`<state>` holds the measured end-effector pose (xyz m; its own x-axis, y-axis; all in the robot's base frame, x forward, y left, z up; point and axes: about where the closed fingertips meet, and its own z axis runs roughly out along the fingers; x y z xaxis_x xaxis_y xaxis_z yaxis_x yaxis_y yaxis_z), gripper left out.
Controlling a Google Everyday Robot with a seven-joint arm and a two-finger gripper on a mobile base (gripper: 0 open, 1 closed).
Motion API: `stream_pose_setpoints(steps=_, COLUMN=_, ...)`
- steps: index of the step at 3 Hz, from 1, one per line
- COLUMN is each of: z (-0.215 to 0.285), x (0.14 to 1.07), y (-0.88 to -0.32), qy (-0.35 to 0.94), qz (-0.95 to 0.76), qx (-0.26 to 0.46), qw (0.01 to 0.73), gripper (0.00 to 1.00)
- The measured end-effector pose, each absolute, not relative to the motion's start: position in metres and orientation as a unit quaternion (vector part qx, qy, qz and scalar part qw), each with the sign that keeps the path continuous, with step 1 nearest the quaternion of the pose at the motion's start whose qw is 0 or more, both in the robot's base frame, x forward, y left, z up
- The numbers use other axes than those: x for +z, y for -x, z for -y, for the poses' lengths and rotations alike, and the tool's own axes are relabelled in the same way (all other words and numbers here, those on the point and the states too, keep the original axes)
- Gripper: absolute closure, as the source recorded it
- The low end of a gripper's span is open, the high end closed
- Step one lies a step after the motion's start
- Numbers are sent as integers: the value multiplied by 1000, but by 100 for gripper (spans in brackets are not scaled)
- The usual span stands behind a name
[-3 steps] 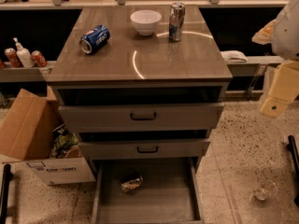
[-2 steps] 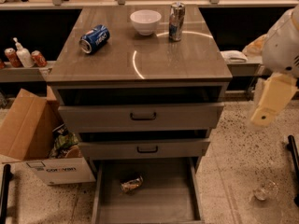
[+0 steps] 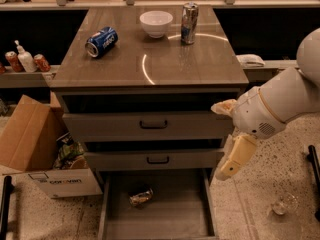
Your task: Pick orange can from bottom drawer and place on counter
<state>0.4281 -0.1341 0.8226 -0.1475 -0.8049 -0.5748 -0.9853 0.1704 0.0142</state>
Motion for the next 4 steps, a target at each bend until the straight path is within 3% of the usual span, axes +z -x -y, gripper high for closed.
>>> stream_pose_setpoints(steps=2, z=132, x=807, y=-429, qy=617, qz=-731, qx=198, qw=215, gripper=0)
stream_pose_setpoints(steps=4, z=125, x=676, y=-421, qy=635, qz=-715, qx=217, qw=194, gripper=0)
